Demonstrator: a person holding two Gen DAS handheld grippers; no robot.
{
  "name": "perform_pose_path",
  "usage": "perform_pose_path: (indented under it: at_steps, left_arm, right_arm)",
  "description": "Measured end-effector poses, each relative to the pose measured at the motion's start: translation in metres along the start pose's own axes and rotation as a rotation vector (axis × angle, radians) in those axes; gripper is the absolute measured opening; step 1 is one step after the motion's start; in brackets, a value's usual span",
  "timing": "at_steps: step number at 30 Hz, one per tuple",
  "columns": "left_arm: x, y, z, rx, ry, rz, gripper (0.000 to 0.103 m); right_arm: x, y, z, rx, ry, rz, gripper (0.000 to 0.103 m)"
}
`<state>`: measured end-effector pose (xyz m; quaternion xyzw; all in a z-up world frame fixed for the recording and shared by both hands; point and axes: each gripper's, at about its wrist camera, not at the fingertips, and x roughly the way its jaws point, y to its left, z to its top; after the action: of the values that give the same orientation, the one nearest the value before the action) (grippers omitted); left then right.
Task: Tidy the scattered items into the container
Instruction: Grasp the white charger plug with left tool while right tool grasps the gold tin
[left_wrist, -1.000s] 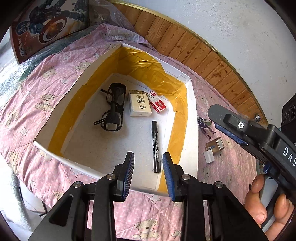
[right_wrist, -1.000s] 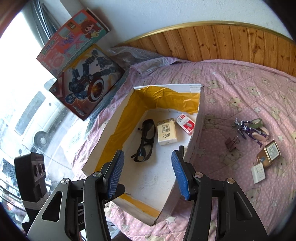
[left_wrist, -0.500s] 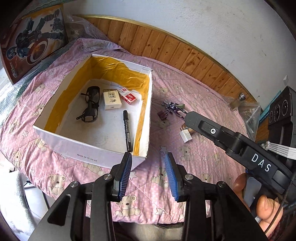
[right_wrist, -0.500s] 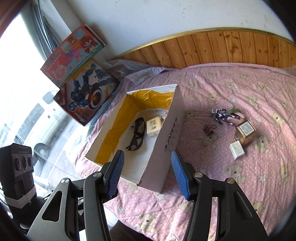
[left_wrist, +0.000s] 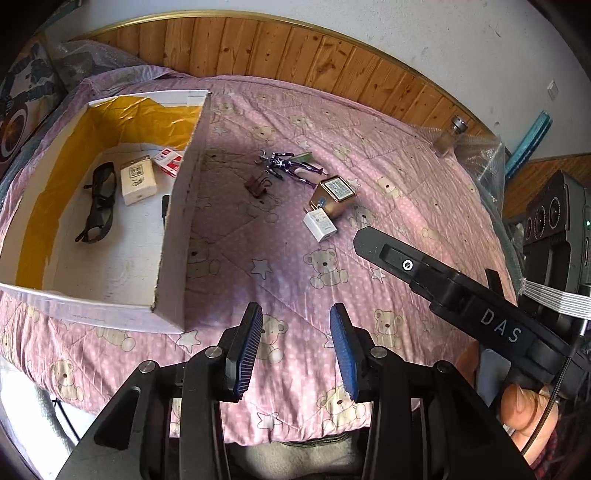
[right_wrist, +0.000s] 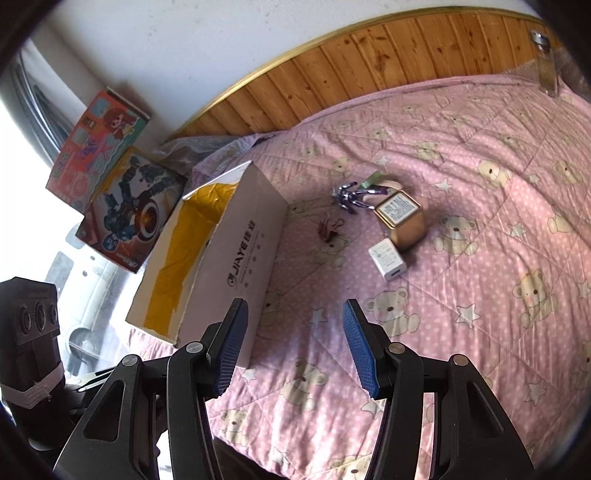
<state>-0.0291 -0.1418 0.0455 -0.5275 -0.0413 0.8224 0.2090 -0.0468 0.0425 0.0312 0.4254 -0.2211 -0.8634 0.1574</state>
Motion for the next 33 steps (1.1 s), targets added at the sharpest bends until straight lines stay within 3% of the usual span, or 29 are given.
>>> perform_pose_path:
  at_steps: [8, 19, 33]
  left_arm:
    - [0.051, -0.019, 0.025, 0.027, 0.073, 0.011, 0.042]
    - [0.12, -0.035, 0.057, 0.026, 0.149, 0.01, 0.042]
    - [0.169, -0.029, 0.078, -0.02, 0.185, 0.036, 0.043]
  right_arm:
    - [0.012, -0.045, 0.018, 0.061, 0.005, -0.036, 0.057]
    - [0.043, -0.079, 0.051, 0.01, 0.039, -0.099, 0.057]
    - [0.121, -0.083, 0.092, -0.216, 0.168, -0.137, 0.057]
